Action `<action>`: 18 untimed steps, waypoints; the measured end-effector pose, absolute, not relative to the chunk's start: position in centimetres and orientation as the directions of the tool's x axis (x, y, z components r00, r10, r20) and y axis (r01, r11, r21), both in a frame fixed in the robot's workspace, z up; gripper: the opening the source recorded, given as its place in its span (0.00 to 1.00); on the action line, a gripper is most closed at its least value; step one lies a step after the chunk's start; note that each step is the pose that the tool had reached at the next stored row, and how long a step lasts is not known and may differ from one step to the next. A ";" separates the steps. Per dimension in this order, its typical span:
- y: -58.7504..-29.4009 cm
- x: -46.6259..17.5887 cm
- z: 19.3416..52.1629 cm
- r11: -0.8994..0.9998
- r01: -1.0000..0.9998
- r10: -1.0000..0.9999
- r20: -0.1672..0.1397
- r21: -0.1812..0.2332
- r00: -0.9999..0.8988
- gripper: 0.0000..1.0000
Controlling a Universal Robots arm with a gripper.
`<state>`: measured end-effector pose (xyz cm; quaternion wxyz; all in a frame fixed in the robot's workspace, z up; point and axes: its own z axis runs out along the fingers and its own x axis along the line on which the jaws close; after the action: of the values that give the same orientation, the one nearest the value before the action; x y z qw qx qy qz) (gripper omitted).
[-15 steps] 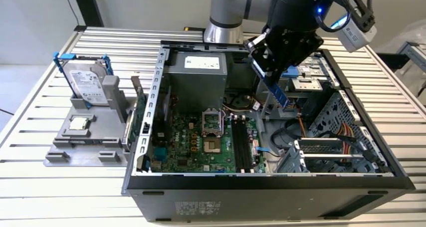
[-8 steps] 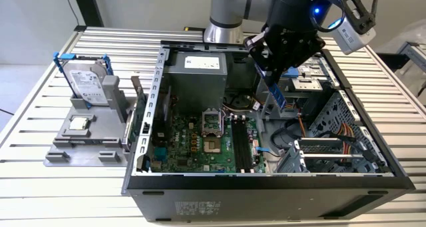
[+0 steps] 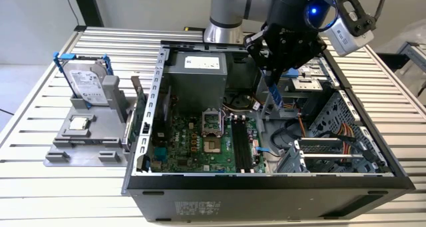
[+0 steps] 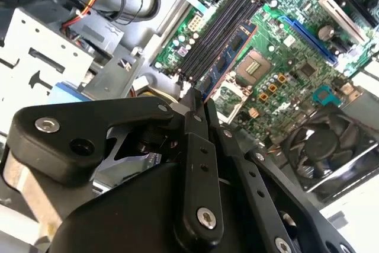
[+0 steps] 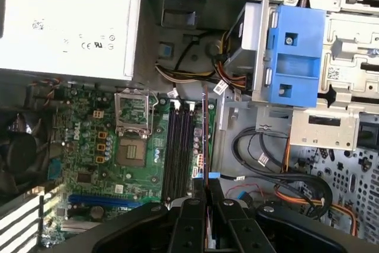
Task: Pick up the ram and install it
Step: 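Insert the ram into the slot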
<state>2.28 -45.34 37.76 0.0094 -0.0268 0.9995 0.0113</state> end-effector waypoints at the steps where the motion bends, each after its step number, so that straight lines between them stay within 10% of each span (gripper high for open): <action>1: -45.3 2.3 37.8 0.999 -0.041 -0.041 -0.019 0.022 -0.999 0.00; 18: -45.3 2.3 37.6 0.998 0.056 0.057 -0.020 0.020 -0.998 0.00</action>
<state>2.28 -45.34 37.59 0.0100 0.0284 0.9995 0.0097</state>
